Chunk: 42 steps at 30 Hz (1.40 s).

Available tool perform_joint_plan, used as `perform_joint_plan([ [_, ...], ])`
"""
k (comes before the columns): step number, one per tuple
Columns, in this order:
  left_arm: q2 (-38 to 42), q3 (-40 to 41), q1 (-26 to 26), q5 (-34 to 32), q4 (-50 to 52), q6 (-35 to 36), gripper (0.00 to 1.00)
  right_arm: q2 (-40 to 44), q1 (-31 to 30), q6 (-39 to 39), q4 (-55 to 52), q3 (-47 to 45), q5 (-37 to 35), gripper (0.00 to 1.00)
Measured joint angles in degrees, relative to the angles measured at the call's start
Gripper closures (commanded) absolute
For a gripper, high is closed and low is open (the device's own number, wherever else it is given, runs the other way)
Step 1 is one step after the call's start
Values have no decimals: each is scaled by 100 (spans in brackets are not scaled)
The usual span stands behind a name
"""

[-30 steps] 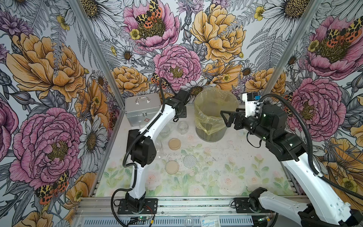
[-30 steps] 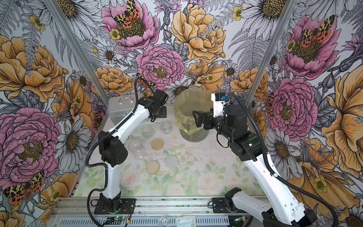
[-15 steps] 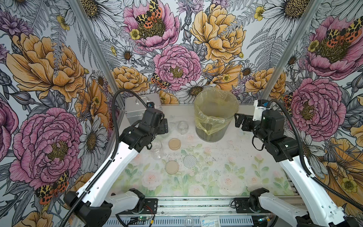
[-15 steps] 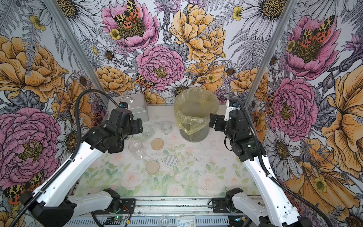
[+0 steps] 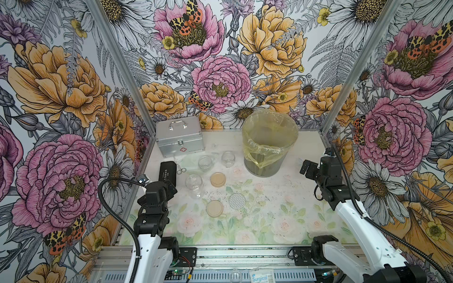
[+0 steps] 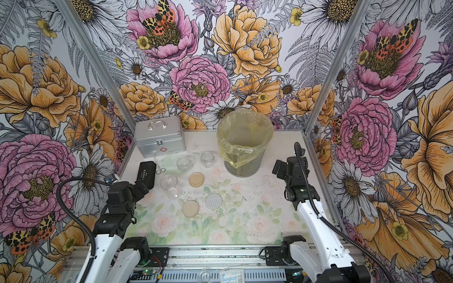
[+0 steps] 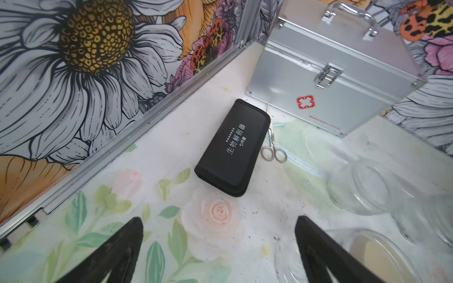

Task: Empty moldy tea leaves from jars
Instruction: Reset both arms

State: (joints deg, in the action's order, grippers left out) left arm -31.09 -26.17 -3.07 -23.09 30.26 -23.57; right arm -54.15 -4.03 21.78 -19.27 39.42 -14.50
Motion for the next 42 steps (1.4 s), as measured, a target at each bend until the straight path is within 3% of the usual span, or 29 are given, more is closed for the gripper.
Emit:
perform_joint_plan([
  [4,-175,614,-146,-133,-1102,245,1,-201,37,-240,1174,-1047,-297,0],
  [8,-922,1141,-157,-79,-2627,501,1,-1032,105,-535,2618,-1762,-304,0],
  [15,-2347,1893,-173,684,-5447,1091,1,-2538,166,-1141,4118,-1471,22,0],
  [21,-3700,1799,-199,1589,-7471,1626,1,-3156,564,-1460,6083,-1670,619,0],
  [28,-5949,1449,-221,2090,-9630,1803,1,-3355,706,-1541,6533,-1794,1034,0],
  [34,-6039,1397,-369,2277,-9919,1759,1,-3355,688,-1545,6588,-1794,1029,0],
  [42,-5873,533,-79,2363,-8981,2026,1,-3355,662,-1547,6590,-1794,1027,0],
])
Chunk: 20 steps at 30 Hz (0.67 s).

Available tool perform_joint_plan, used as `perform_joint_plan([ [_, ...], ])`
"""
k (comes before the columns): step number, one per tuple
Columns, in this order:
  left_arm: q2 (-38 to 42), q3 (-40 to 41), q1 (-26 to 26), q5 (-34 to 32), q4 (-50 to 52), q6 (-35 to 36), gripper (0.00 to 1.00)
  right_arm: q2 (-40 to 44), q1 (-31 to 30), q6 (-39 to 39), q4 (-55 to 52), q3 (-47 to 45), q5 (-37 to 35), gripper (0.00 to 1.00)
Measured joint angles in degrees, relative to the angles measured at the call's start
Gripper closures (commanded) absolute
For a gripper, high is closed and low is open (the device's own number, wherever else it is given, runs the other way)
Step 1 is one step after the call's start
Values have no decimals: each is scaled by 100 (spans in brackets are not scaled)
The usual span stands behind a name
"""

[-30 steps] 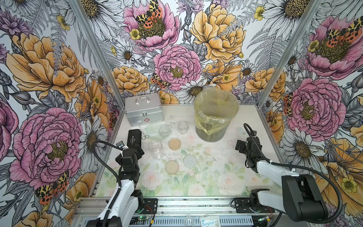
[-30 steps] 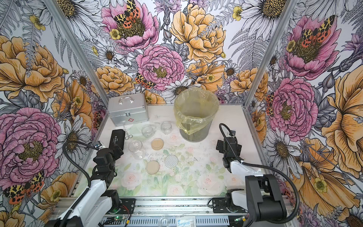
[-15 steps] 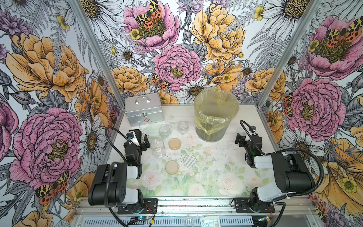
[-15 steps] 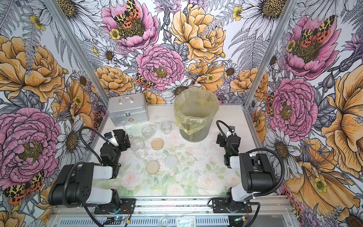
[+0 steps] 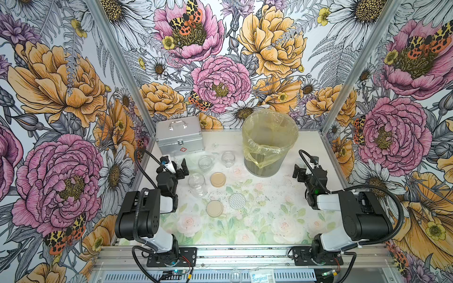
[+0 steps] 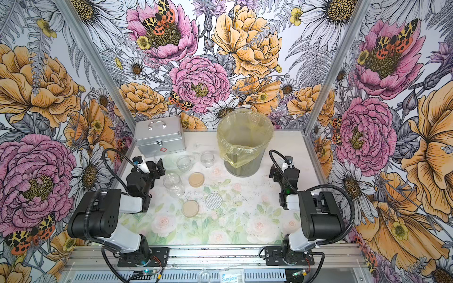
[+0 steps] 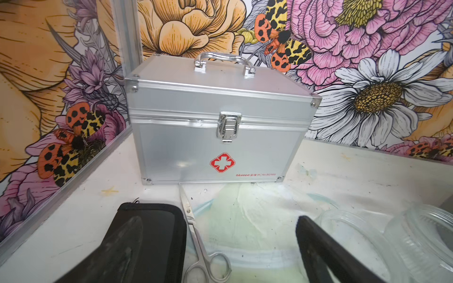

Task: Empty moldy tea leaves from jars
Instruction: Reset both arms

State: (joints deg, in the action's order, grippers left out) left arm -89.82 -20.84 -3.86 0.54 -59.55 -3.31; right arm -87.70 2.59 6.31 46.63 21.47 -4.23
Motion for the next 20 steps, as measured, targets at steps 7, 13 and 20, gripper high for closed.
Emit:
perform_joint_plan([
  [7,15,-52,111,20,450,173,1,0,-4,0,0,0,2,0],
  [13,15,-52,111,22,544,186,1,0,-35,-9,-4,4,-28,0],
  [20,15,-55,111,22,560,188,1,0,-92,-46,-2,13,-48,0],
])
